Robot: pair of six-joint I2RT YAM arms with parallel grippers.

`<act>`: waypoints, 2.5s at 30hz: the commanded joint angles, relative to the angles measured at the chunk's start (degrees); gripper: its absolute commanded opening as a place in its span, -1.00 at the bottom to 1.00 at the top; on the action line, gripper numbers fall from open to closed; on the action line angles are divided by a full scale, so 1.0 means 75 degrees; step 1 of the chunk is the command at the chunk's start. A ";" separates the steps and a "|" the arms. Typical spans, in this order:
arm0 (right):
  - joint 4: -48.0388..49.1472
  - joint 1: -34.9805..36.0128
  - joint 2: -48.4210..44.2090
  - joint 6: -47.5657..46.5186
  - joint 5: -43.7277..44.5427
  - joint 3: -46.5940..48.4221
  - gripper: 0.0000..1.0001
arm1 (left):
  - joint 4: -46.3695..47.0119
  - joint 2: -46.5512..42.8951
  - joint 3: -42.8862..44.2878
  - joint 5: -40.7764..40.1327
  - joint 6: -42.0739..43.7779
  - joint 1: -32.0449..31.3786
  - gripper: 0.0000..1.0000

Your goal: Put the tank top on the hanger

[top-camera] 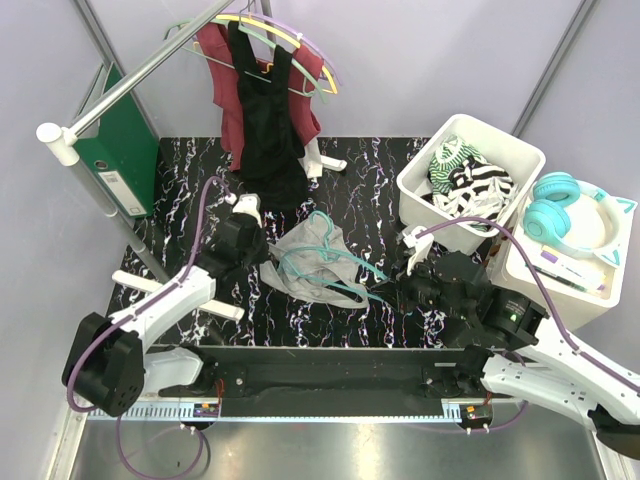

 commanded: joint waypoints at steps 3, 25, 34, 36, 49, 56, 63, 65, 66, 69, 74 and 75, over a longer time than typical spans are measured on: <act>0.0875 0.0023 0.0023 -0.0037 -0.0089 -0.0152 -1.00 | -0.0273 -0.0682 0.0334 0.0610 0.0155 0.0053 -1.00; 0.4260 0.0046 0.0785 -0.0178 -0.0546 -0.1218 -1.00 | -0.0977 -0.2511 0.1306 0.2346 -0.0454 -0.0088 -1.00; 0.5095 0.0034 0.0773 -0.0260 -0.0160 -0.1547 -1.00 | -0.1375 -0.2604 0.1576 0.1611 -0.0268 -0.0662 -1.00; 0.5165 0.0046 0.0773 -0.0284 -0.0136 -0.1570 -1.00 | -0.1668 -0.2628 0.1588 0.1294 -0.0197 -0.0662 -0.99; 0.5704 0.0034 0.0727 -0.0295 -0.0077 -0.1875 -1.00 | -0.2091 -0.3366 0.2009 0.1115 0.0143 -0.0651 0.40; 0.5973 0.0046 0.1008 -0.0213 -0.0159 -0.1852 -1.00 | -0.1072 -0.3109 0.2115 0.1339 0.0225 -0.1328 0.39; 0.6056 0.0046 0.1043 -0.0143 -0.0323 -0.1828 -1.00 | -0.0498 -0.2277 0.2280 0.0870 0.0319 -0.1787 0.39; 0.6056 0.0034 0.1043 -0.0108 -0.0370 -0.1793 -1.00 | -0.0321 -0.2113 0.2244 0.0753 0.0307 -0.1787 0.37; 0.6056 0.0034 0.1055 -0.0119 -0.0405 -0.1805 -1.00 | -0.0321 -0.2077 0.2244 0.0613 0.0307 -0.1799 0.36; 0.6067 0.0046 0.1020 -0.0084 -0.0452 -0.1793 -1.00 | -0.0309 -0.1995 0.2174 0.0367 0.0307 -0.1811 0.36; 0.6184 0.0046 0.1125 -0.0049 -0.0569 -0.1735 -1.00 | 0.0042 -0.1937 0.1998 0.0283 0.0366 -0.1811 0.21; 0.6219 0.0034 0.1148 -0.0038 -0.0604 -0.1734 -1.00 | 0.0066 -0.1913 0.1998 0.0307 0.0366 -0.1822 0.17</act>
